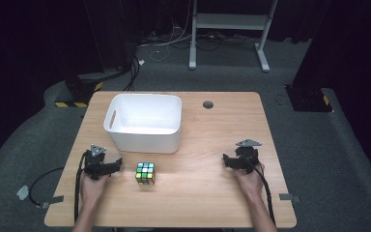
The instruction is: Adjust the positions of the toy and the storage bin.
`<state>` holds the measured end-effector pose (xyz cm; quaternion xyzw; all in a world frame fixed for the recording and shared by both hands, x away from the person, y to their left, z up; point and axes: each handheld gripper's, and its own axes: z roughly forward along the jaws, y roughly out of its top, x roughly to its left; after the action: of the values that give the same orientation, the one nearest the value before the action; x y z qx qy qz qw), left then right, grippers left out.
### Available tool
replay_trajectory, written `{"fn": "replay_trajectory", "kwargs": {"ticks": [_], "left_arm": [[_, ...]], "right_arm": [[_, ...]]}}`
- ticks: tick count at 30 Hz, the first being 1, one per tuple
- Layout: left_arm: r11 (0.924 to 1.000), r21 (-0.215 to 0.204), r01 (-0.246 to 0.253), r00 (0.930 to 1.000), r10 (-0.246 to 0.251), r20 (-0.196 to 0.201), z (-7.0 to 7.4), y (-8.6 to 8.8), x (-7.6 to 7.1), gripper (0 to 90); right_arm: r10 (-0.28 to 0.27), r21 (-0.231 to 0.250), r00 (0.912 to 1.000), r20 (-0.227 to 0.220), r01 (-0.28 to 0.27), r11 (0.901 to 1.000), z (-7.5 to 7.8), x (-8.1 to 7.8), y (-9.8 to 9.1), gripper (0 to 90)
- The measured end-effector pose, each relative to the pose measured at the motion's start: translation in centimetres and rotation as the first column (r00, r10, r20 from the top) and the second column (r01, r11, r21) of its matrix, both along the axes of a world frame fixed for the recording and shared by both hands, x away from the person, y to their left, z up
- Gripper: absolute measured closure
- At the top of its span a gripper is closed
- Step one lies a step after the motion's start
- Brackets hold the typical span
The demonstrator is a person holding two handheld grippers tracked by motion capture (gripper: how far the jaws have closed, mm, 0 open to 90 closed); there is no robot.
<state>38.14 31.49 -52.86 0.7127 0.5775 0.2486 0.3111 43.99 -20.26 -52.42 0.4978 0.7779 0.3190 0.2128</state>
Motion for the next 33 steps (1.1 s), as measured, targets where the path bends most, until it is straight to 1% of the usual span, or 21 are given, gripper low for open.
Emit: {"fn": "replay_trajectory", "kwargs": {"ticks": [4,9,13,14,16,18,22,23,28,29,33], "left_arm": [[1.0000,0.002,-0.008,1.0000,0.008,0.000,0.0,-0.1,0.0,14.5],[0.9999,0.006,-0.011,0.9998,0.011,-0.016,0.2,-0.1,-0.1,14.4],[0.9999,-0.007,-0.016,0.9995,0.016,-0.028,0.3,0.1,-0.3,13.3],[0.9997,-0.015,-0.017,0.9994,0.016,-0.030,0.3,0.1,-0.3,13.1],[0.9991,-0.037,-0.020,0.9994,0.019,-0.028,0.4,0.1,-0.4,12.7],[0.9991,-0.042,-0.012,0.9997,0.011,-0.023,0.6,-0.1,-0.5,12.7],[0.9991,-0.041,-0.007,0.9997,0.006,-0.023,0.8,-0.3,-0.6,12.5],[0.9993,-0.037,-0.005,0.9999,0.005,-0.016,1.0,-0.5,-0.8,12.7],[0.9994,-0.033,-0.005,0.9999,0.005,-0.010,1.3,-0.5,-1.0,12.5],[0.9992,-0.040,-0.007,1.0000,0.007,-0.006,1.5,-0.5,-1.2,12.6],[0.9990,-0.044,-0.007,1.0000,0.007,-0.005,1.6,-0.5,-1.4,12.7]], "right_arm": [[-0.008,0.006,1.0000,0.002,0.008,0.9999,0.0,0.0,0.0,17.0],[-0.016,0.007,0.9999,0.003,0.016,0.9999,0.0,0.0,0.0,18.1],[-0.015,0.004,0.9999,0.007,0.014,0.9999,0.0,0.0,-0.1,18.7],[-0.015,0.004,0.9999,0.007,0.015,0.9999,0.0,0.0,-0.1,18.8],[-0.017,0.004,0.9998,0.007,0.017,0.9998,0.0,0.0,-0.1,18.9],[-0.019,0.005,0.9998,0.007,0.019,0.9998,0.0,0.0,-0.1,18.9],[-0.019,0.006,0.9998,0.007,0.019,0.9998,0.0,0.0,-0.1,18.9],[-0.019,0.006,0.9998,0.008,0.019,0.9998,0.0,0.0,-0.1,18.9],[-0.021,0.005,0.9998,0.007,0.021,0.9998,0.0,0.0,-0.1,18.9],[-0.021,0.005,0.9997,0.007,0.021,0.9998,0.0,0.0,-0.1,18.9],[-0.021,0.005,0.9998,0.007,0.021,0.9998,0.0,0.0,-0.1,18.9]]}}
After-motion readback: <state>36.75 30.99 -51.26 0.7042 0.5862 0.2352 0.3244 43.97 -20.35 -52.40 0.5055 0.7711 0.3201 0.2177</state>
